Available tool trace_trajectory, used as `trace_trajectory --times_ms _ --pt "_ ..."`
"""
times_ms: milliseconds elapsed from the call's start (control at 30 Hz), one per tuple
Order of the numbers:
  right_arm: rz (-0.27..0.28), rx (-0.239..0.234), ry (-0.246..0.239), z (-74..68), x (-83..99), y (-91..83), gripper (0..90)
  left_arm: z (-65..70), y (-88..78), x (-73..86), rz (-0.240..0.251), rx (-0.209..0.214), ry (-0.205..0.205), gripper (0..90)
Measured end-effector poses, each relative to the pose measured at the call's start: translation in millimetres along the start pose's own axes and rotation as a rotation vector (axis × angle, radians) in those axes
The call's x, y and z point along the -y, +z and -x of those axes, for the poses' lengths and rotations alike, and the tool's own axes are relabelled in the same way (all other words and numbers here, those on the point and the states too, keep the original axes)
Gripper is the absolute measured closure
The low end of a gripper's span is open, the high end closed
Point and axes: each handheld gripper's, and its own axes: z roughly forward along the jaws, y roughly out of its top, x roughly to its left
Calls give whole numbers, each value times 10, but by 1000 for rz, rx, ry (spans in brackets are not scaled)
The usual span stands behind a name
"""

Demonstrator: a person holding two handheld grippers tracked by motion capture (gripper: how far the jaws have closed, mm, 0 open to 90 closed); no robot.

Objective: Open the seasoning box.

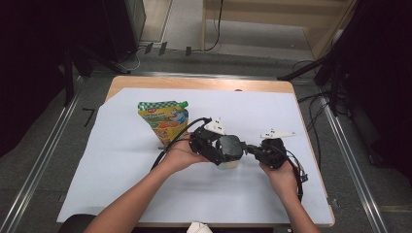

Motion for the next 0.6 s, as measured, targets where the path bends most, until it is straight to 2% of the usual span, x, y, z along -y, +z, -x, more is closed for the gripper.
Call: trace_trajectory --times_ms 167,500,600 --pt "0 0 0 0 1 0 900 6 0 1 -5 -7 16 179" --pt "-1 4 0 -1 2 1 900 1 -1 -15 -6 -6 13 182" --pt "0 3 -1 1 2 -1 900 0 -19 -28 27 8 -2 185"
